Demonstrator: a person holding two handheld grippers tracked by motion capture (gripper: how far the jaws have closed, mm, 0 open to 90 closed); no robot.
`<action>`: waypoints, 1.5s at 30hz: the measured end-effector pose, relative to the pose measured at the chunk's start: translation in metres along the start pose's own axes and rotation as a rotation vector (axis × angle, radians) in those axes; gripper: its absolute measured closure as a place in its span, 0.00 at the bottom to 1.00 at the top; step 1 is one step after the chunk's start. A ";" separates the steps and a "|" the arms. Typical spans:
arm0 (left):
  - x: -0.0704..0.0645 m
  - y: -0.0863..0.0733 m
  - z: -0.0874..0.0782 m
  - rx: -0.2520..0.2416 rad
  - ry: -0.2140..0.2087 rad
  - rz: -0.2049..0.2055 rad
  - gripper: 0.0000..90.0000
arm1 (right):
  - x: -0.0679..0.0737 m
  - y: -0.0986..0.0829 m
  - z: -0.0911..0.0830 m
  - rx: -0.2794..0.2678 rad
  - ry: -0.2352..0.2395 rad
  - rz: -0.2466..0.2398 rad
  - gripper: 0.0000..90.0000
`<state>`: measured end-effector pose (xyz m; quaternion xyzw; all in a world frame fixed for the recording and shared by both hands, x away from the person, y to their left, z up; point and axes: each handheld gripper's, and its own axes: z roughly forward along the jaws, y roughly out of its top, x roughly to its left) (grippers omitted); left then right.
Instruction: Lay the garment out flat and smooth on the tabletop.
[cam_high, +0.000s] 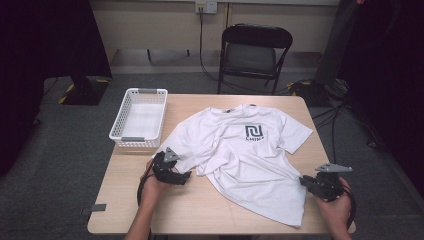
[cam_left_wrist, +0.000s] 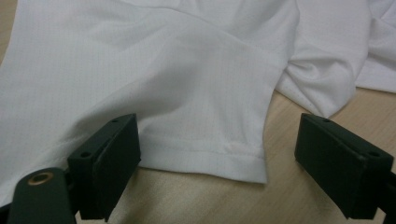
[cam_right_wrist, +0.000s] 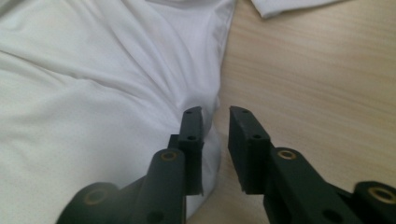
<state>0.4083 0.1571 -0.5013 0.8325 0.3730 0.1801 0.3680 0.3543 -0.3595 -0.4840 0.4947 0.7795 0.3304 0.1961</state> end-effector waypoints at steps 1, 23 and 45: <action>0.000 0.000 0.000 0.000 0.000 0.000 0.15 | 0.001 0.001 -0.001 -0.014 -0.003 -0.010 0.78; 0.000 0.000 0.000 0.000 0.000 0.000 0.15 | 0.003 0.026 0.030 0.057 0.021 -0.036 0.96; 0.000 0.000 0.000 -0.001 0.001 -0.001 0.16 | 0.037 -0.010 -0.023 -0.026 0.083 -0.129 0.71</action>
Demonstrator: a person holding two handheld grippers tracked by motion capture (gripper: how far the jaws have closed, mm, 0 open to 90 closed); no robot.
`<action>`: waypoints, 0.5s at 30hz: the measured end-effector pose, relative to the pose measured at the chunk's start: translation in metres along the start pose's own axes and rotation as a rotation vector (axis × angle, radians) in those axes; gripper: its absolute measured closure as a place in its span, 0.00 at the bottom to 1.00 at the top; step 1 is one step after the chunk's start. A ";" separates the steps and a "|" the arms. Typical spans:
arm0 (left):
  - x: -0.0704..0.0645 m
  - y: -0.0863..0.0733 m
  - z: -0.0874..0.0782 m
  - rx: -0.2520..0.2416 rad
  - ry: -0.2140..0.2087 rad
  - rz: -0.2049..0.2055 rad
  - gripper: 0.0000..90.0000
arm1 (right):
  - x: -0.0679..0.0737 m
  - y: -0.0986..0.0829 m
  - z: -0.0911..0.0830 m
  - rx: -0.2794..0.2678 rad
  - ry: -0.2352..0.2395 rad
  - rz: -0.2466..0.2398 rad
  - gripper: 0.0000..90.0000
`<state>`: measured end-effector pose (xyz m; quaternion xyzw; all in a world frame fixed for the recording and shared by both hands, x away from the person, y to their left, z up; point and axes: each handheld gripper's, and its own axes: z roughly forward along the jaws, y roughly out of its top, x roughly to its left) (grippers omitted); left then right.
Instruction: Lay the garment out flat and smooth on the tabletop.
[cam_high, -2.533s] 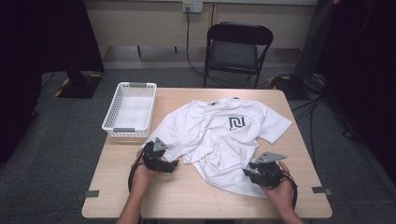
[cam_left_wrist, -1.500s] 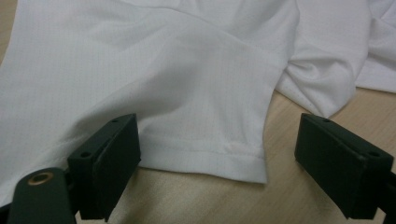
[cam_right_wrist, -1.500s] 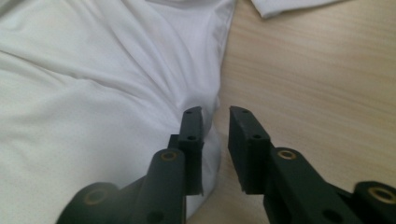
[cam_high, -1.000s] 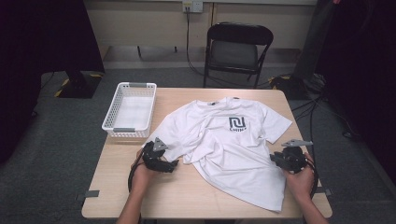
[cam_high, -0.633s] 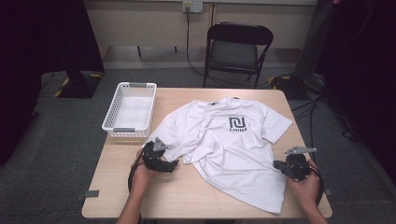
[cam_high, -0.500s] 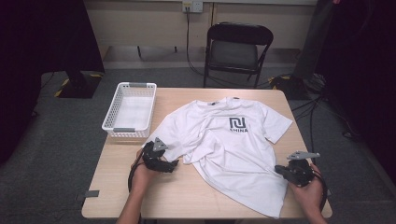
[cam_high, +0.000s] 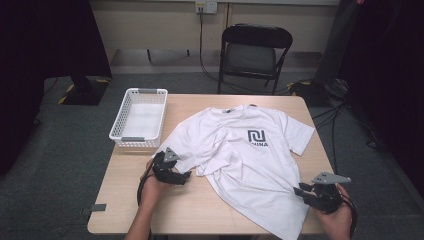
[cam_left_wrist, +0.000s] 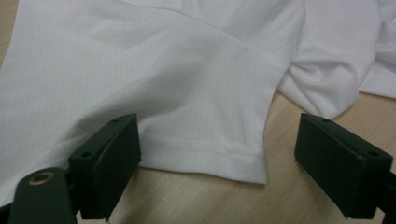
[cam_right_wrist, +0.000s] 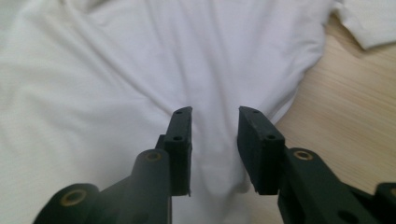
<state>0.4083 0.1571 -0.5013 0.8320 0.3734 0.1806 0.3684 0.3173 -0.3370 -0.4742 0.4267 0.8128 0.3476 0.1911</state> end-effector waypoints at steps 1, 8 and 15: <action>0.000 0.000 0.000 0.000 0.000 -0.001 0.16 | 0.007 0.001 -0.001 -0.004 0.011 -0.017 0.70; 0.000 0.000 0.000 -0.001 0.002 -0.001 0.16 | 0.040 -0.003 -0.010 -0.014 0.059 -0.081 0.65; 0.000 0.000 0.000 -0.001 0.002 -0.002 0.16 | 0.042 -0.016 0.004 0.071 0.079 -0.098 0.64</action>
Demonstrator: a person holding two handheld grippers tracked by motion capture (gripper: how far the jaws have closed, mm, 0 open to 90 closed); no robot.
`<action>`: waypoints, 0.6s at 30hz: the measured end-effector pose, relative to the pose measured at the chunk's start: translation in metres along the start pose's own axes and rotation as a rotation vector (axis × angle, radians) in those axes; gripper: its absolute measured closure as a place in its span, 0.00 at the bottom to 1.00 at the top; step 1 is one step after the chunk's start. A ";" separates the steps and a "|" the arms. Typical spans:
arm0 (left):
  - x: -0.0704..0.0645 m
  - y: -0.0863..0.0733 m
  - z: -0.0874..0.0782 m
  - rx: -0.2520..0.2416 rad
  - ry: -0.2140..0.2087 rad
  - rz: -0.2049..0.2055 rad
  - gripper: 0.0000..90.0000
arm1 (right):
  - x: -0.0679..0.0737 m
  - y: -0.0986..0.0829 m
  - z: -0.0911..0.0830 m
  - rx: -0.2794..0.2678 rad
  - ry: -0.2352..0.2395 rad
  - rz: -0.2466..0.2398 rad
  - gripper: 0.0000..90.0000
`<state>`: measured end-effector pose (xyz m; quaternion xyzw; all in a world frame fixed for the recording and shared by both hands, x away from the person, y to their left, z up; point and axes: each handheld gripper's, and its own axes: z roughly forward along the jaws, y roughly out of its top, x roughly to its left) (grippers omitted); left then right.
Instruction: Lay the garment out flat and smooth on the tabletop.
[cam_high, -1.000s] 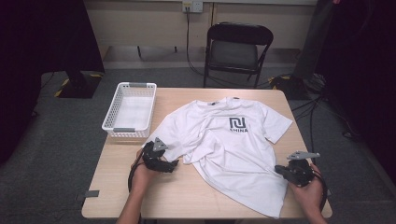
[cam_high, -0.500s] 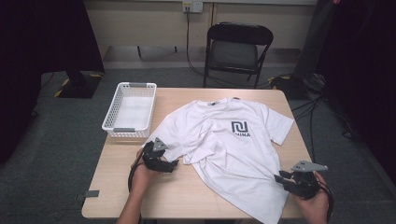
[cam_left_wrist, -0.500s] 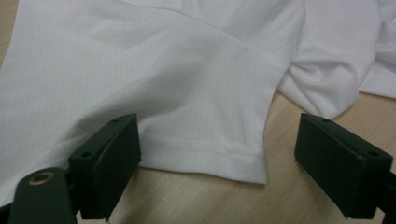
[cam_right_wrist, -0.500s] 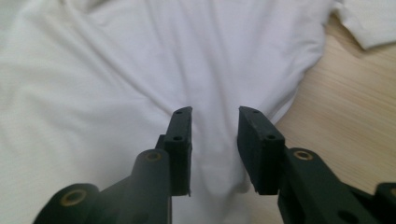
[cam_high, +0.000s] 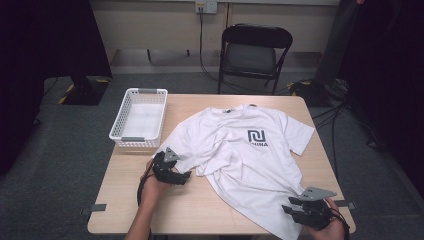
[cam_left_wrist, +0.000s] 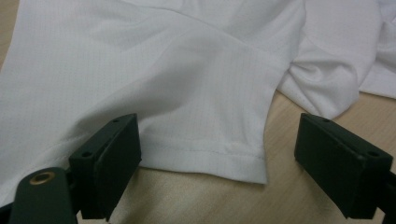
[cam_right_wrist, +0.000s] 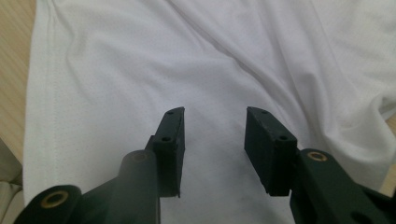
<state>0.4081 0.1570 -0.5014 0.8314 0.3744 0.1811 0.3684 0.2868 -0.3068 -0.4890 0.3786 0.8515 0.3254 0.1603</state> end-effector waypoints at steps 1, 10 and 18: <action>0.000 0.000 0.000 0.000 0.000 0.000 0.16 | 0.000 0.000 0.001 0.002 -0.005 -0.006 0.64; 0.000 0.000 0.000 -0.001 0.000 0.000 0.16 | 0.005 -0.006 -0.006 0.020 0.098 -0.009 0.97; 0.000 0.000 0.000 -0.001 0.000 -0.001 0.16 | 0.014 -0.021 -0.020 0.047 0.183 -0.005 0.98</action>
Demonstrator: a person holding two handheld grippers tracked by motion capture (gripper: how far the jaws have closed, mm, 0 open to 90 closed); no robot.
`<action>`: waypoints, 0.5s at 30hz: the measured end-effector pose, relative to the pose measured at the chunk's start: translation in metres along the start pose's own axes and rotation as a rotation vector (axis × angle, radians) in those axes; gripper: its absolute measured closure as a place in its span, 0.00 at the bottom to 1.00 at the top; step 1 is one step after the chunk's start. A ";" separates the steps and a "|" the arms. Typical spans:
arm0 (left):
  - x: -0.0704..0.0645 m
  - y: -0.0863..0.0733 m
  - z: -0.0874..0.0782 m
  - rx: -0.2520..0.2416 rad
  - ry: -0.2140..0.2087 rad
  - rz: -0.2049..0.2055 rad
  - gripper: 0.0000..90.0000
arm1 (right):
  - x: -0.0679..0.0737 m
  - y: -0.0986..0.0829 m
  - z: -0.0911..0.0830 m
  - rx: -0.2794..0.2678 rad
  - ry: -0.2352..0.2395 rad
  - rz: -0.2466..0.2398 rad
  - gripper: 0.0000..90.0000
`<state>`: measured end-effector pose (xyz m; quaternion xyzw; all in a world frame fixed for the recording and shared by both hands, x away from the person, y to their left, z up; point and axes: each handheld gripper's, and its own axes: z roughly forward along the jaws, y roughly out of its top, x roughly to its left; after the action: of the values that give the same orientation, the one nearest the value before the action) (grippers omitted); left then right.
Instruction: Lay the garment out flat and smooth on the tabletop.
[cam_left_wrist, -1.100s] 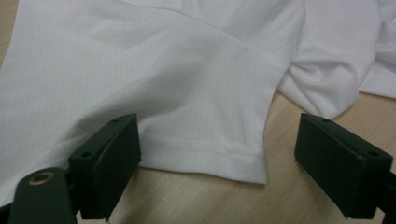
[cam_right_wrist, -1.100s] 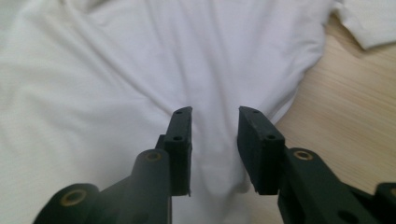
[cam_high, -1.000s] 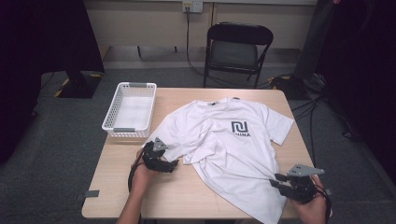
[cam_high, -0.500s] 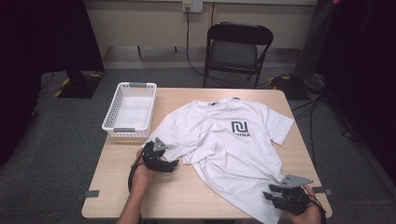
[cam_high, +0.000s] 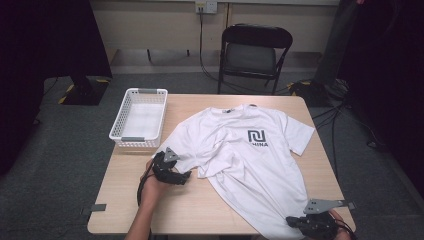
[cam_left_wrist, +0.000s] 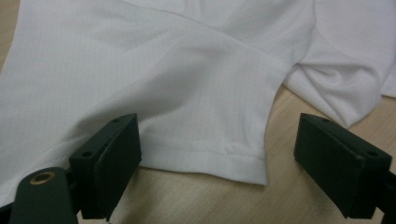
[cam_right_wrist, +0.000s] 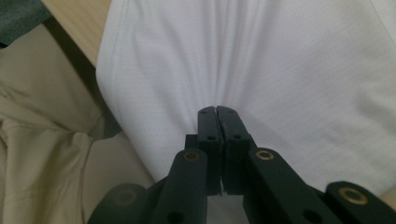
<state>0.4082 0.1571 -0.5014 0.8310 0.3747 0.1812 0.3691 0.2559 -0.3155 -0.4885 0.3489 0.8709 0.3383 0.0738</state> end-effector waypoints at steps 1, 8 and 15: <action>0.000 0.000 0.000 0.000 0.000 0.000 0.16 | 0.002 -0.001 -0.001 0.007 0.005 0.000 0.98; 0.000 0.000 0.000 0.000 0.000 0.000 0.16 | 0.001 0.000 -0.009 -0.037 -0.055 -0.003 0.70; 0.000 0.000 0.000 0.001 0.002 0.002 0.16 | -0.031 0.031 -0.003 -0.119 -0.128 0.039 0.51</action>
<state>0.4080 0.1568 -0.5014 0.8314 0.3745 0.1820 0.3680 0.2951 -0.3218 -0.4697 0.3815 0.8358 0.3679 0.1434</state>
